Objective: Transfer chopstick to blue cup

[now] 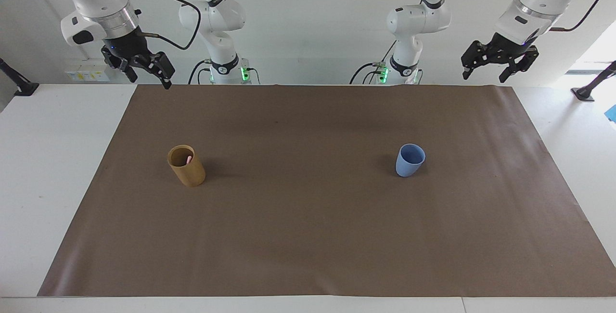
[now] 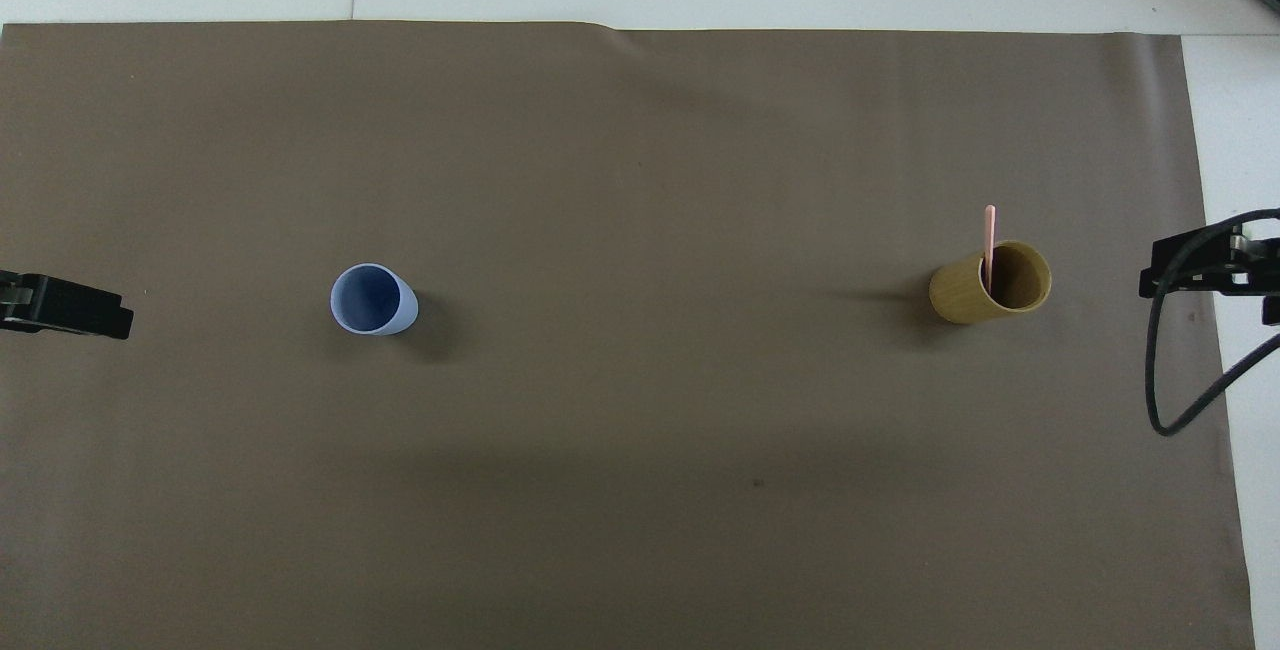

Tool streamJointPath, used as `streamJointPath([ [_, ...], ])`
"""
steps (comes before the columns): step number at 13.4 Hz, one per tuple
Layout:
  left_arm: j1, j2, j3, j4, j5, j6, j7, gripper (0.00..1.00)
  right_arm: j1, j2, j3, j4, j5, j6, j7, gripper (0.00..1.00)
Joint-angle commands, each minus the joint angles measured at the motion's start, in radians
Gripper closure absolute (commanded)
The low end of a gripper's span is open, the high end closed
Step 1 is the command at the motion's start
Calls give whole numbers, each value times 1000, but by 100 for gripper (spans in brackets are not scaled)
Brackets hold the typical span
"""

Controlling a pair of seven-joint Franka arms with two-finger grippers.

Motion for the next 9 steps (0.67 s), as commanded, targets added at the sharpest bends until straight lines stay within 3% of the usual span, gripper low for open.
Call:
streamJointPath([
  [1, -1, -9, 8, -8, -6, -26, -9, 0, -5, -7, 3, -3, 5, 6, -20, 0],
  [9, -13, -11, 13, -9, -6, -17, -9, 0, -5, -7, 3, -3, 5, 6, -20, 0],
])
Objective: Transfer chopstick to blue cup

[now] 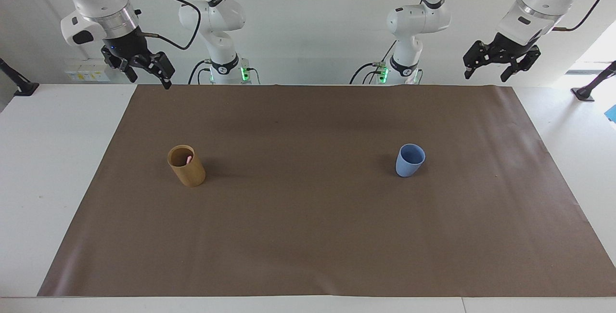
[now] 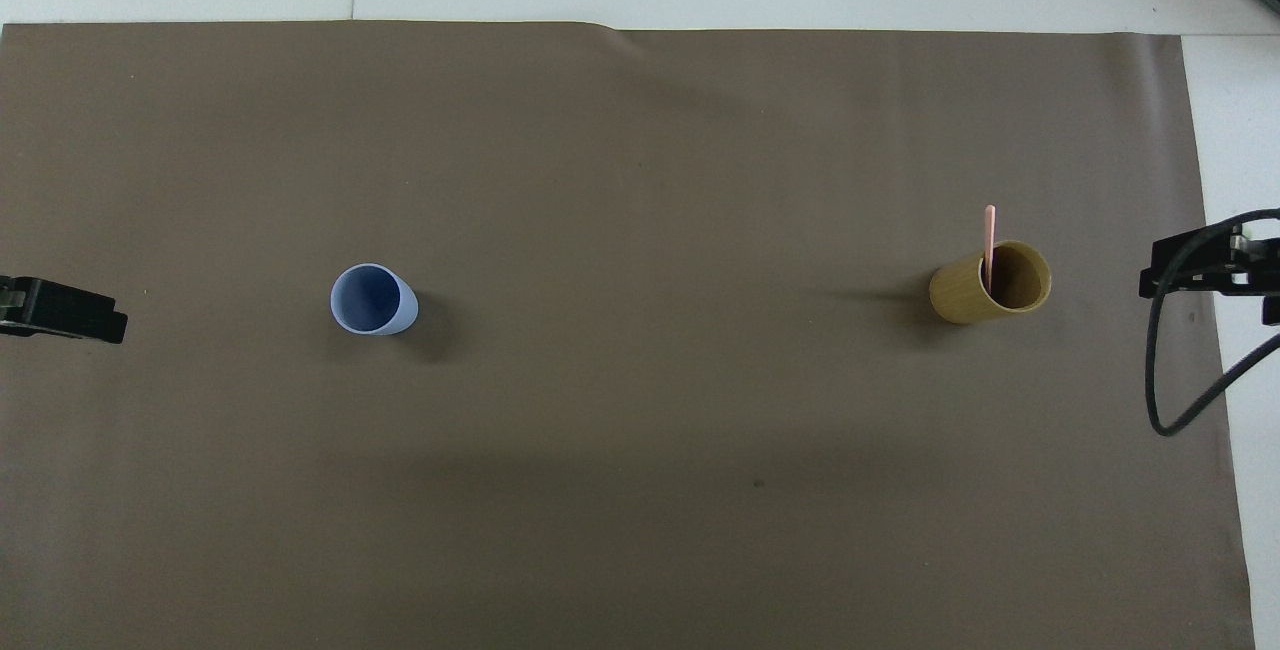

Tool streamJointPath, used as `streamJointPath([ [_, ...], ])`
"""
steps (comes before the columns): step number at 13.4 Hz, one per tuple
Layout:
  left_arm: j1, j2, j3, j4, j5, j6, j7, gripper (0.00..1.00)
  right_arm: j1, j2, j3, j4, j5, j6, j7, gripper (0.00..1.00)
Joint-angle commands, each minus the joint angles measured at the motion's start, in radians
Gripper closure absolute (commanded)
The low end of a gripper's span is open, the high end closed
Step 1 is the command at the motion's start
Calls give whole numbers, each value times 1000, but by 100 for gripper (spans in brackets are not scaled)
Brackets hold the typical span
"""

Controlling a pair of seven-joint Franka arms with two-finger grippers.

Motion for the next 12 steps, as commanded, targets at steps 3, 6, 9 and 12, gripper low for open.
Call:
streamJointPath([
  [3, -11, -11, 8, -9, -6, -7, -4, 0, -5, -7, 3, -3, 5, 6, -19, 0],
  [6, -9, -11, 6, -14, -6, 1, -5, 0, -5, -7, 3, -3, 5, 6, -20, 0],
  [9, -11, -23, 6, -46, -18, 66, -5, 0, -5, -7, 3, -3, 5, 6, -20, 0],
  [12, -15, -20, 6, -121, -30, 163, -13, 0, -5, -7, 3, -3, 5, 6, -20, 0],
])
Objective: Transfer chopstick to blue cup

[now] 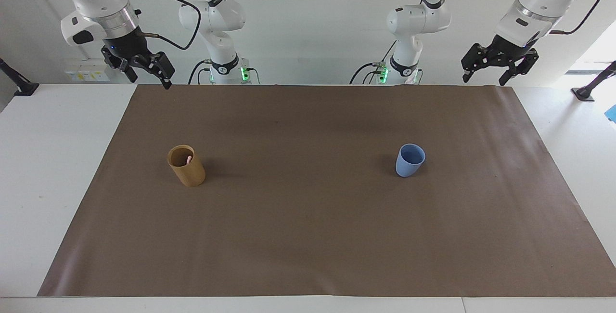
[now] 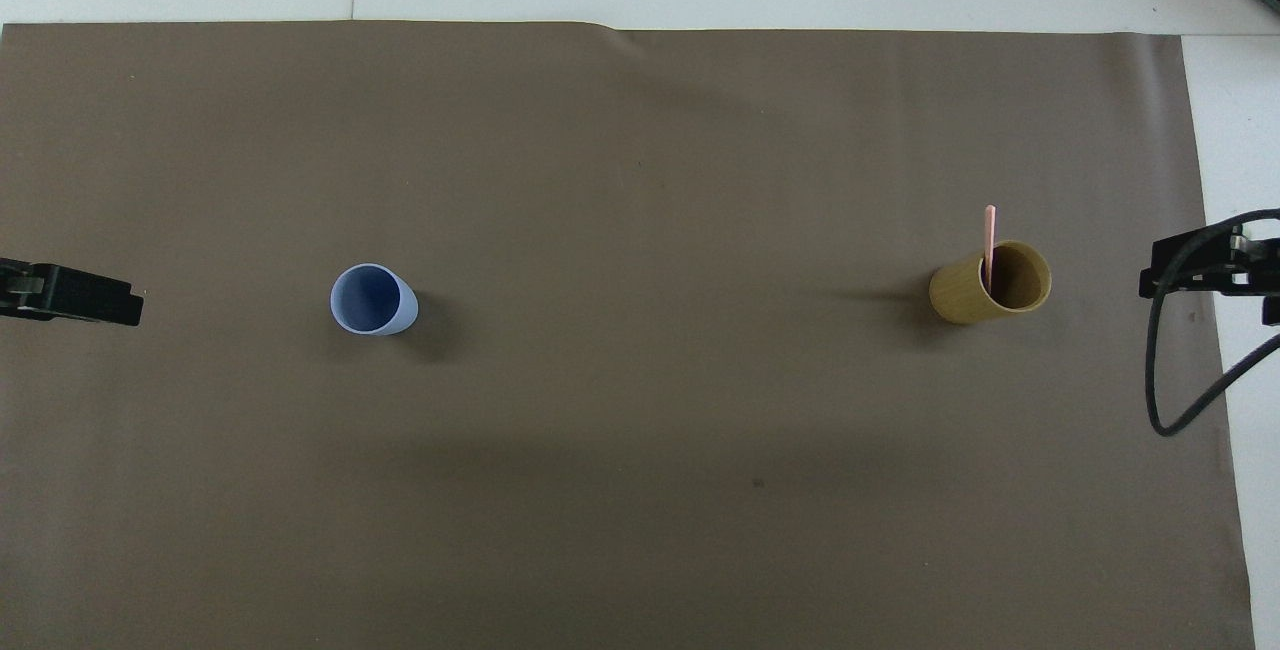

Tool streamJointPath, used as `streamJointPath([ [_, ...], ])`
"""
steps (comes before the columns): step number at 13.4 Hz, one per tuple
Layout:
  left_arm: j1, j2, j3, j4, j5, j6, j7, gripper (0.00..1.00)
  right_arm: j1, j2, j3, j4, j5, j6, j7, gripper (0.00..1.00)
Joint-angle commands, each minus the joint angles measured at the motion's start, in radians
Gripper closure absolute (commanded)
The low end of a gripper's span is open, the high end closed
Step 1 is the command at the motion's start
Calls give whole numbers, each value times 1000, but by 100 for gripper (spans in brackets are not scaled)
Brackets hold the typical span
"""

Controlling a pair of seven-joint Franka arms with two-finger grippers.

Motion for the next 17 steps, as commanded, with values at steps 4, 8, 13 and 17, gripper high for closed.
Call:
streamJointPath([
  [4, -50, 2, 2, -188, -15, 218, -77, 0, -5, -7, 3, -3, 5, 6, -18, 0],
  [8, -79, 12, 2, -297, -16, 366, -142, 0, -5, -7, 3, -3, 5, 6, -20, 0],
  [13, -111, 64, 4, -398, -16, 496, -140, 0, -5, -7, 3, -3, 5, 6, -20, 0],
  [17, -140, 164, 2, -453, -16, 648, -177, 0, -5, -7, 3, -3, 5, 6, -20, 0],
])
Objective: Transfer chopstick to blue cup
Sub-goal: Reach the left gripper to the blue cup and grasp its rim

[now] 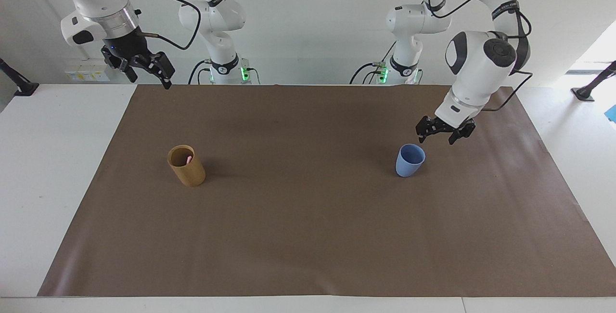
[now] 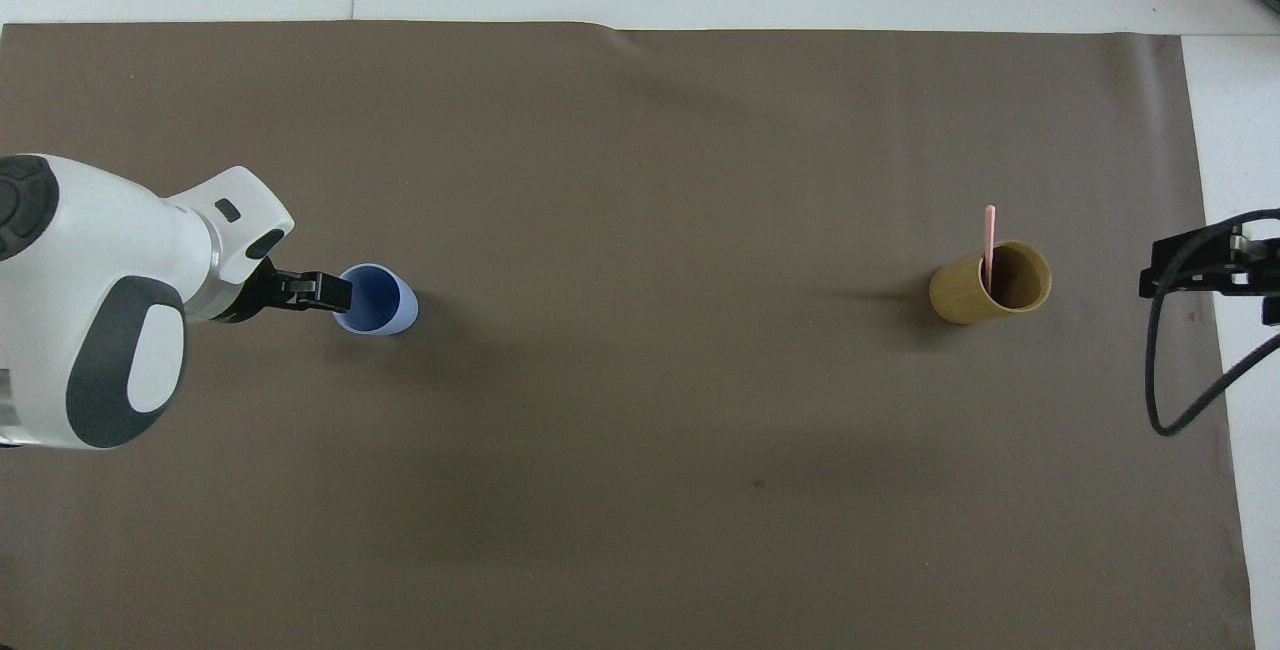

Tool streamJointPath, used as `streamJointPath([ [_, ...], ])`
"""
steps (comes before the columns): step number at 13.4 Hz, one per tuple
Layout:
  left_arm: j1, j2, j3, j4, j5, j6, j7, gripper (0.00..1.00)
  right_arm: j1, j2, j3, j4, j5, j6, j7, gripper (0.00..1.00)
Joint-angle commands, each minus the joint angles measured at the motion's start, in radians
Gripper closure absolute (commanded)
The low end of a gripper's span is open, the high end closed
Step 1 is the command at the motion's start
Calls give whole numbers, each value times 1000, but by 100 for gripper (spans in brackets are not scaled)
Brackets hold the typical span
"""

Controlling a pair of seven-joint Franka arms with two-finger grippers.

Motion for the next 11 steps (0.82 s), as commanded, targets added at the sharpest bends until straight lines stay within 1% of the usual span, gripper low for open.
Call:
streamJointPath([
  [1, -36, 36, 15, -17, -12, 69, -26, 0, -5, -7, 3, -3, 5, 6, -19, 0],
  [4, -38, 52, 17, -30, -12, 110, -22, 0, -5, -7, 3, -3, 5, 6, -20, 0],
  [7, -32, 52, 15, -40, -12, 118, -12, 0, -5, -7, 3, -3, 5, 6, -20, 0],
  [8, -39, 70, 15, -43, -12, 121, -14, 11, -5, -7, 3, -3, 5, 6, -20, 0],
  [9, -53, 93, 15, -44, -12, 119, -14, 31, -5, -5, 3, -3, 5, 6, -20, 0],
  [10, -53, 95, 15, -40, -12, 112, -3, 73, -5, -7, 3, -3, 5, 6, -20, 0],
  [11, -53, 98, 15, -35, -12, 112, -3, 100, -5, -7, 3, -3, 5, 6, -20, 0],
])
